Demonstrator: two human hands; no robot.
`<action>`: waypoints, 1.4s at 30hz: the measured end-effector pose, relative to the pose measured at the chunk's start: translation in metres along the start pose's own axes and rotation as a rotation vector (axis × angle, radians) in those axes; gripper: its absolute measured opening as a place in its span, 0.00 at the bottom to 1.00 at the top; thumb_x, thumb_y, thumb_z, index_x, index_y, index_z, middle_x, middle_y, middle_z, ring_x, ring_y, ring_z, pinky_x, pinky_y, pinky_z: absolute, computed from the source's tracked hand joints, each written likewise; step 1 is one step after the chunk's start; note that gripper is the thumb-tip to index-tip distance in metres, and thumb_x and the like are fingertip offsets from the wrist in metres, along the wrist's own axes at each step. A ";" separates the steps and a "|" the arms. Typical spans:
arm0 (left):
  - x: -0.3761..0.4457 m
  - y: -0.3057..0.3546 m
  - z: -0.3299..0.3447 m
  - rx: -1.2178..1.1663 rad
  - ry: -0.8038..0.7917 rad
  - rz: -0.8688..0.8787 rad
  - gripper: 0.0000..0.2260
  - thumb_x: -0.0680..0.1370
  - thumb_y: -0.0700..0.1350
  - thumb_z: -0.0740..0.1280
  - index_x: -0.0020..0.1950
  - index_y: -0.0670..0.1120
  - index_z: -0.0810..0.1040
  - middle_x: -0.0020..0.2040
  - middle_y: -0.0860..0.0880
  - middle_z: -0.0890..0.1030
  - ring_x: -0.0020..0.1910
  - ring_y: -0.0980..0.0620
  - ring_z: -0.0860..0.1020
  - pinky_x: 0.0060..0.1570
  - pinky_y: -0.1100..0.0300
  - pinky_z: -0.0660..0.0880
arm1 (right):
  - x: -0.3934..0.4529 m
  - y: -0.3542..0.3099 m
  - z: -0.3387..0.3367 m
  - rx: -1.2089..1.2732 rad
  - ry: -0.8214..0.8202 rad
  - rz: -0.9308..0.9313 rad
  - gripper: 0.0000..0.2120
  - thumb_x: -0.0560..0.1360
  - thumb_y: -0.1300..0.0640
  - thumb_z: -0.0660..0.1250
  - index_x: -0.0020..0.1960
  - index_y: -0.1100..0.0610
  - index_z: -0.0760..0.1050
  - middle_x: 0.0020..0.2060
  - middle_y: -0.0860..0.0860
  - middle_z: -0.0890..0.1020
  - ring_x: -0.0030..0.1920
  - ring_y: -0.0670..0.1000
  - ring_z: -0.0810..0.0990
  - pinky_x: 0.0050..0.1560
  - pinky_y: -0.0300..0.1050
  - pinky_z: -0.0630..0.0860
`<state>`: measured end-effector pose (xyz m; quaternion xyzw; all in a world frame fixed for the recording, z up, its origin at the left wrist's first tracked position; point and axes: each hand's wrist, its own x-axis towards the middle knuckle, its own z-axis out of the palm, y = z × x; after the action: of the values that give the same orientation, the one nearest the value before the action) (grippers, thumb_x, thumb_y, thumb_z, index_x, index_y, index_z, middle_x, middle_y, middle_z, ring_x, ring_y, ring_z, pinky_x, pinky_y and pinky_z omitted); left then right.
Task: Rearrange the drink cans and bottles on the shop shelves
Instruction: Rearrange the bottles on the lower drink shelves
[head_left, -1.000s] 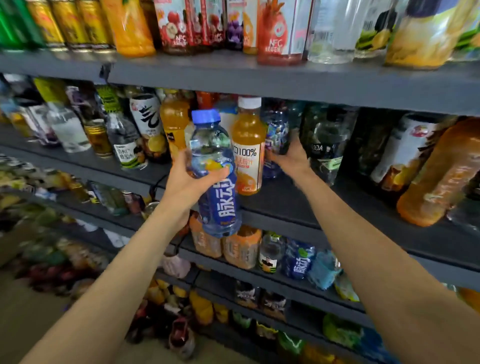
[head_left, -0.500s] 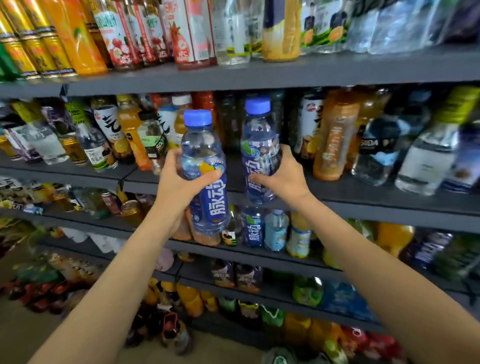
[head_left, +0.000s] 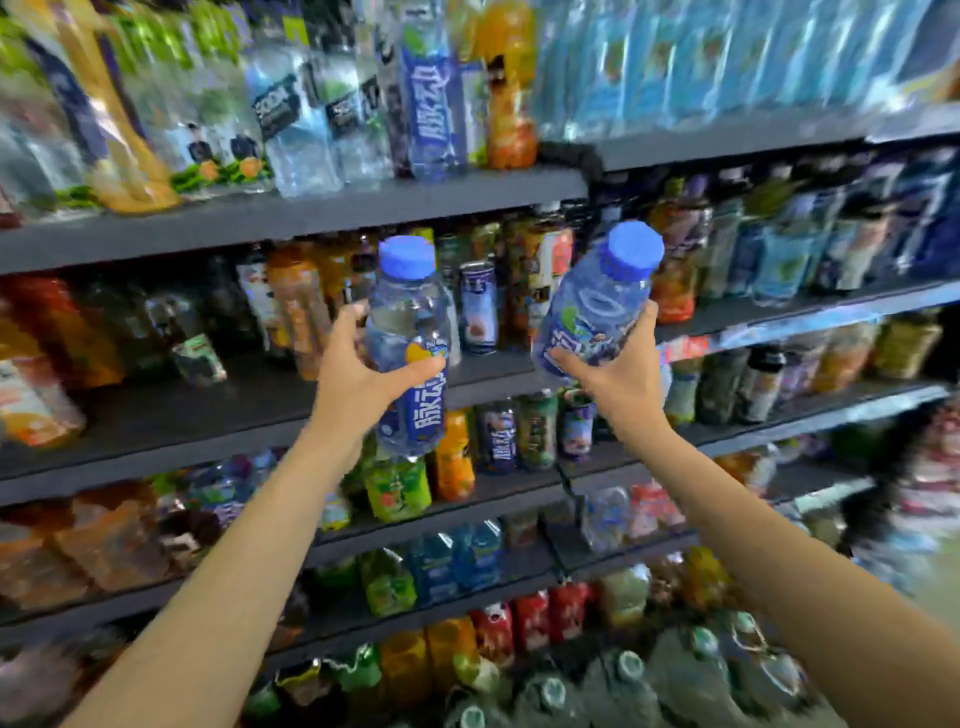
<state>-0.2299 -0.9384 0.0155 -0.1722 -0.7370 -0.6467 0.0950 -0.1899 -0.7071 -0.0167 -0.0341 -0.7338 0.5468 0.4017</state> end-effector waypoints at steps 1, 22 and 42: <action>0.005 0.001 0.020 -0.006 -0.013 0.013 0.30 0.62 0.40 0.79 0.59 0.46 0.69 0.53 0.49 0.79 0.48 0.54 0.80 0.48 0.57 0.77 | 0.007 0.007 -0.020 0.000 0.038 -0.003 0.33 0.65 0.66 0.77 0.60 0.53 0.60 0.55 0.46 0.72 0.56 0.43 0.73 0.54 0.27 0.71; 0.117 -0.012 0.338 -0.034 0.034 -0.205 0.32 0.71 0.41 0.74 0.71 0.52 0.64 0.65 0.53 0.73 0.62 0.50 0.72 0.57 0.50 0.72 | 0.217 0.190 -0.221 -0.275 -0.184 0.037 0.33 0.68 0.62 0.75 0.68 0.58 0.62 0.61 0.54 0.74 0.60 0.53 0.73 0.49 0.34 0.65; 0.125 -0.003 0.313 0.023 0.130 -0.331 0.22 0.73 0.41 0.71 0.63 0.50 0.67 0.50 0.55 0.75 0.46 0.56 0.73 0.43 0.58 0.70 | 0.205 0.161 -0.152 -0.233 -0.267 -0.278 0.21 0.74 0.62 0.68 0.64 0.64 0.67 0.57 0.56 0.72 0.57 0.52 0.72 0.59 0.37 0.68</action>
<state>-0.3209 -0.6136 0.0125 -0.0056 -0.7548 -0.6549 0.0367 -0.2961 -0.4246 -0.0253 0.0940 -0.8363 0.3974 0.3658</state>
